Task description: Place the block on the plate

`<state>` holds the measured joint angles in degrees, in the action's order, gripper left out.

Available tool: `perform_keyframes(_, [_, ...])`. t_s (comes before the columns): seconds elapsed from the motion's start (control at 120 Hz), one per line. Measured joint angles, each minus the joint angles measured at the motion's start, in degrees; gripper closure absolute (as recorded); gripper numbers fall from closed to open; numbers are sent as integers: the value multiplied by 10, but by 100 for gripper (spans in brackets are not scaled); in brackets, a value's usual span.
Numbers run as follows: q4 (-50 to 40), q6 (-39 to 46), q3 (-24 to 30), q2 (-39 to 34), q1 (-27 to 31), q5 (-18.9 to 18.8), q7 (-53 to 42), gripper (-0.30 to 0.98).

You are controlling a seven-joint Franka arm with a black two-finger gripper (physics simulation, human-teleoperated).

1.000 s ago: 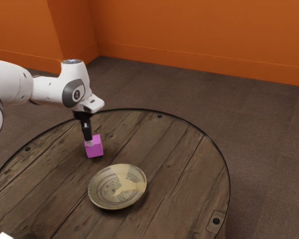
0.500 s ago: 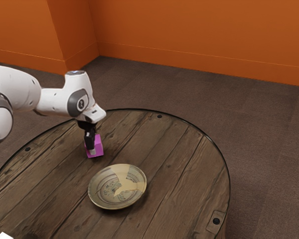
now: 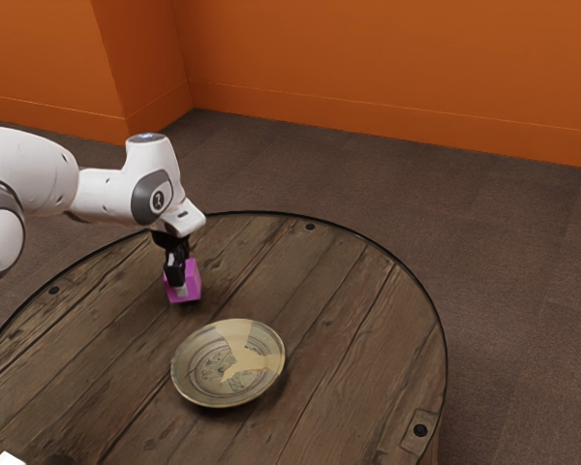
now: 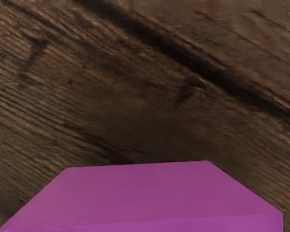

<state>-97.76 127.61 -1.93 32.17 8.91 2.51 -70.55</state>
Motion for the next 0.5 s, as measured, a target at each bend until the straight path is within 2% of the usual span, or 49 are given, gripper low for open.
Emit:
perform_keyframes(0.292, [-24,-9,-1,-51,-27,-21,10,28])
perform_keyframes(0.5, [-62,-21,-4,-97,-96,-23,34,28])
